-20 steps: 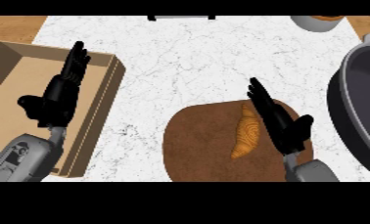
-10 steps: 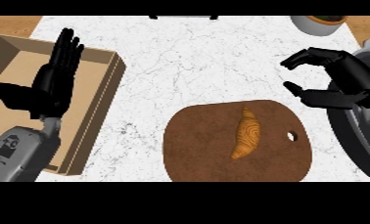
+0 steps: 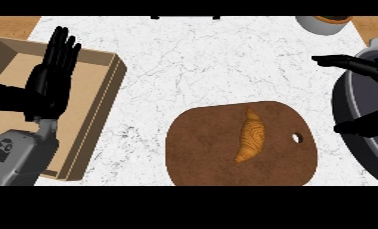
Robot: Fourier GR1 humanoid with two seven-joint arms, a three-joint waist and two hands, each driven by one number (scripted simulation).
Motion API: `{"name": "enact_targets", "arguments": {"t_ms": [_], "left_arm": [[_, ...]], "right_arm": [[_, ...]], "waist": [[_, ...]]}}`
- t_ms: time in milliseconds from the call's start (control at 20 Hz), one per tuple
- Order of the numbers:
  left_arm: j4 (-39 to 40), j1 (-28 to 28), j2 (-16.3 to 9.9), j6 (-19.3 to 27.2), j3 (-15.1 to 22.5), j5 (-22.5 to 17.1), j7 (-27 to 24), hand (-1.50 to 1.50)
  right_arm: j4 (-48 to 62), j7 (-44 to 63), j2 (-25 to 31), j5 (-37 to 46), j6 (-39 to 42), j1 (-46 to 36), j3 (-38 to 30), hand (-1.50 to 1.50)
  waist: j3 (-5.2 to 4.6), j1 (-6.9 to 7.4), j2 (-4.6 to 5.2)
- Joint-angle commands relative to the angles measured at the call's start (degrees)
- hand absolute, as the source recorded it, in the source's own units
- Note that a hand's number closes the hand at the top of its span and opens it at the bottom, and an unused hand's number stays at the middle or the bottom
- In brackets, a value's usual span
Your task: Pick the croissant from the cutting board and place it in the pot
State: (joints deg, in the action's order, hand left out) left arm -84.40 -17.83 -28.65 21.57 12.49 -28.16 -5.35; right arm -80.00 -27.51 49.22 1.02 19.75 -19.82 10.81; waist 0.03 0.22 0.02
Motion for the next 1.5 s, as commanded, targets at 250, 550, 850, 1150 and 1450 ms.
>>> {"name": "enact_targets", "arguments": {"t_ms": [250,550,850,1150,1450], "left_arm": [[-0.46,0.95,1.89,-0.38,-0.08,1.48,0.37,0.0],[-2.3,0.68,3.58,1.54,0.63,5.11,2.42,0.0],[-1.35,2.51,2.83,-3.54,-3.56,4.26,1.39,0.0],[-1.45,0.08,6.41,-2.44,-3.44,6.78,4.71,0.0],[-2.16,-0.6,5.77,-4.74,-7.19,8.46,6.34,0.0]], "right_arm": [[-9.49,12.51,5.93,10.63,8.16,-4.08,6.76,-1.5],[-18.01,26.45,0.01,13.01,12.63,-5.0,10.12,-1.5],[-18.99,34.45,-7.58,19.27,12.55,-1.3,13.43,-1.5],[-16.97,38.62,-14.67,22.98,16.09,-1.23,15.42,-1.5],[-16.12,29.0,-16.13,31.08,12.08,4.67,15.78,-1.5]], "waist": [[-0.13,0.2,-0.04],[-0.06,-0.02,-0.1],[-0.04,-0.06,-0.07],[-0.03,-0.18,-0.03],[0.0,-0.34,-0.03]]}}
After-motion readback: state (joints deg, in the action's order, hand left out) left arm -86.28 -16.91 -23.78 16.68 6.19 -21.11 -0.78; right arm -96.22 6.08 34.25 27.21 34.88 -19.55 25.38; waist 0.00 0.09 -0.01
